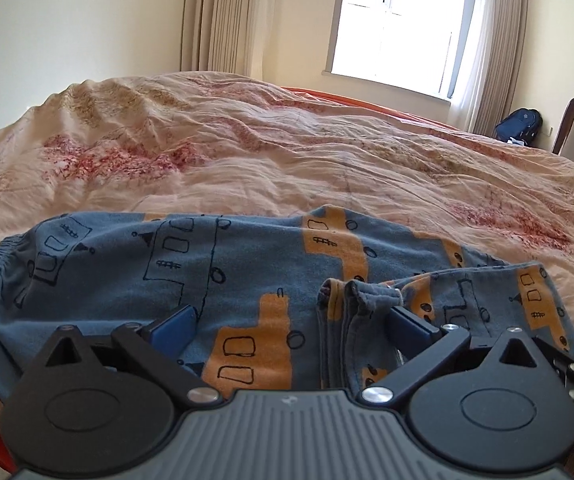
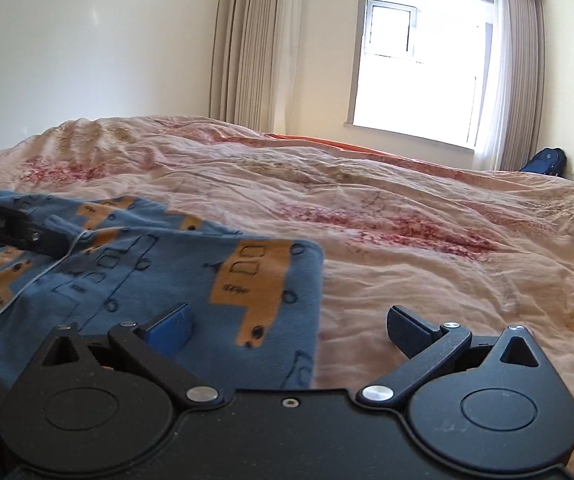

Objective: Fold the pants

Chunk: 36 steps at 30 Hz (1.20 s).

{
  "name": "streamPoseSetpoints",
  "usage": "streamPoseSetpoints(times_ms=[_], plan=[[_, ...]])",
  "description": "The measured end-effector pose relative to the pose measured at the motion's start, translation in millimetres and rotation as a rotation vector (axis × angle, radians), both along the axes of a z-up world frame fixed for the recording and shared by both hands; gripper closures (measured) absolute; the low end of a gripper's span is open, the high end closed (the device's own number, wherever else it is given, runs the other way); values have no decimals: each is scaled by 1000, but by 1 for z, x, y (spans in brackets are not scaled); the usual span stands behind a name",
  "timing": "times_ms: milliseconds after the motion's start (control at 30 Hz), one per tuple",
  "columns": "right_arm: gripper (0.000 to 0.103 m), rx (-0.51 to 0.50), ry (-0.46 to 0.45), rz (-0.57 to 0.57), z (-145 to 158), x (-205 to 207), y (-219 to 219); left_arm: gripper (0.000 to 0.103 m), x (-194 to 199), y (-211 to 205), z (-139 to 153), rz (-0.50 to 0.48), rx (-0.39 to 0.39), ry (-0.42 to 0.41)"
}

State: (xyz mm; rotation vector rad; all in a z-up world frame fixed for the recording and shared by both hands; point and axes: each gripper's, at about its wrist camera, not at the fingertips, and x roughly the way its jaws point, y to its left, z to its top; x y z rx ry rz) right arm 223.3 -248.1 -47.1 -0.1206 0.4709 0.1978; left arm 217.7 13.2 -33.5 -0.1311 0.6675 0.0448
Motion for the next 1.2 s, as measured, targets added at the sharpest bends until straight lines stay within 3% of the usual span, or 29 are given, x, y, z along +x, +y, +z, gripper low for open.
streamPoseSetpoints(times_ms=[167, 300, 633, 900, 1033, 1200], plan=[[1, -64, -27, -111, -2, 42, -14, 0, 2, 1, -4, 11, -12, 9], [1, -15, 9, -132, -5, 52, -26, 0, 3, 1, -6, 16, -12, 13], [1, -71, 11, -164, -3, -24, -26, 1, -13, -2, 1, 6, 17, 11], [0, -188, -4, -179, -8, -82, -15, 1, -57, -12, -2, -65, 116, 16], [0, -147, -21, -175, 1, -90, -10, 0, -63, -5, -1, -67, 94, 17], [0, -96, -90, -47, 16, -91, 18, 0, -73, 14, 7, -34, 62, -25]])
